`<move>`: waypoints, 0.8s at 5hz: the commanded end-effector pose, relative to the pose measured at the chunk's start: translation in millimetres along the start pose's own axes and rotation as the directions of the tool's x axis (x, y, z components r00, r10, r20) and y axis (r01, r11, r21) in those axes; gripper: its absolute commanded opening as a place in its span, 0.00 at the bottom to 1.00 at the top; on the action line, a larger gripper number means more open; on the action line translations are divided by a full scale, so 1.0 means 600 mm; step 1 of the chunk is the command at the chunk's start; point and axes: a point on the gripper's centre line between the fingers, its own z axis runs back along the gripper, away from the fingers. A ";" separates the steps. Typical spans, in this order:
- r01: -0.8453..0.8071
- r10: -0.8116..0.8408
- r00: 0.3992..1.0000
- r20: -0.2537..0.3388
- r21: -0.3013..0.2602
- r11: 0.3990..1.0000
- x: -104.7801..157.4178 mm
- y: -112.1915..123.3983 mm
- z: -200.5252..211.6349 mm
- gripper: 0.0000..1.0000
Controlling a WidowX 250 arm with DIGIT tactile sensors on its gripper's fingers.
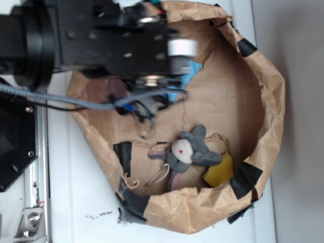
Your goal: Grab the silver keys.
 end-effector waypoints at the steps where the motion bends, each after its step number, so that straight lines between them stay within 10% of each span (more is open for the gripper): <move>1: 0.185 -0.154 0.959 0.238 -0.116 0.976 0.000 -0.038 0.102 0.00; 4: 0.165 -0.133 0.966 0.222 -0.134 0.977 0.040 -0.044 0.091 0.00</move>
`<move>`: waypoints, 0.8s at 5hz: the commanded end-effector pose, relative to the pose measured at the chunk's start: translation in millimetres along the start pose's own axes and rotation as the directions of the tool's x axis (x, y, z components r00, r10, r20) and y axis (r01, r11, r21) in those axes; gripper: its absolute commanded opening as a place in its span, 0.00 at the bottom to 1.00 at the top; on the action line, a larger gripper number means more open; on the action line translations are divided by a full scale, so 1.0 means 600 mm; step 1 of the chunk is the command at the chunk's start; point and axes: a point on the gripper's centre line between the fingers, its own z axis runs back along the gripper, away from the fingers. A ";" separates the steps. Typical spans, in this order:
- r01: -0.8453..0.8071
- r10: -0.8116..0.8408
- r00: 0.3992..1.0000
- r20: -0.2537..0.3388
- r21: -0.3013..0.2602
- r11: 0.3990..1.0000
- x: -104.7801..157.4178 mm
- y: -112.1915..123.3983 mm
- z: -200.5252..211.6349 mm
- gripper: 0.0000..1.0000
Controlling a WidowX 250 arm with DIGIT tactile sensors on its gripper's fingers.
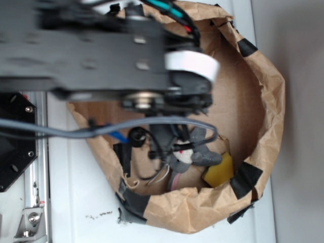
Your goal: Grab the silver keys.
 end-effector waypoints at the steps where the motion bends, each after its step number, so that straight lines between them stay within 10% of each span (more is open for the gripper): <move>1: 0.005 -0.008 1.000 -0.027 -0.114 0.993 0.015 0.013 0.038 0.00; 3: -0.009 0.001 1.000 -0.031 -0.255 0.967 0.008 0.035 0.075 0.00; 4: -0.034 0.028 0.999 -0.030 -0.227 0.973 0.014 0.032 0.063 0.00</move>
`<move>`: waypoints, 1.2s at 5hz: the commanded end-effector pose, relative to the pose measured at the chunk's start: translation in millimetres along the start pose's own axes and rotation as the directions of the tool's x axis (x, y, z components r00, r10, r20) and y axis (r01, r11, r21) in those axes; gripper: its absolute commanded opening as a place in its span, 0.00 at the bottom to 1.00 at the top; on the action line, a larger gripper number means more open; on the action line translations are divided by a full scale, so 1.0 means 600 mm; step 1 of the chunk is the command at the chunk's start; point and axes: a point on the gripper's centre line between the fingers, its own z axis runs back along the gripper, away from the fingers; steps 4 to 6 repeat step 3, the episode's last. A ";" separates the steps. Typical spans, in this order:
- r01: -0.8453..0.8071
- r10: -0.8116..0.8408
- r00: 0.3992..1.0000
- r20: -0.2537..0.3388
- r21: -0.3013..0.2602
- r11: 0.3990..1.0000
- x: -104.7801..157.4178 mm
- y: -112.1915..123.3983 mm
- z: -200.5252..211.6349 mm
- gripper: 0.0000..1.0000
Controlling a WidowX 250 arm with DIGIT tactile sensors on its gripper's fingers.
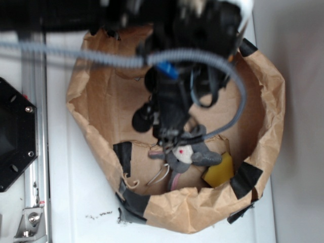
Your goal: Grab the silver keys.
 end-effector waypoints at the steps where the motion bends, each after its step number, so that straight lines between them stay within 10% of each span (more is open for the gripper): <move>1: -0.030 0.026 0.997 0.076 0.058 0.998 0.007 0.012 0.016 0.00; 6: -0.020 0.015 0.998 0.068 0.077 0.997 0.004 0.008 0.007 0.00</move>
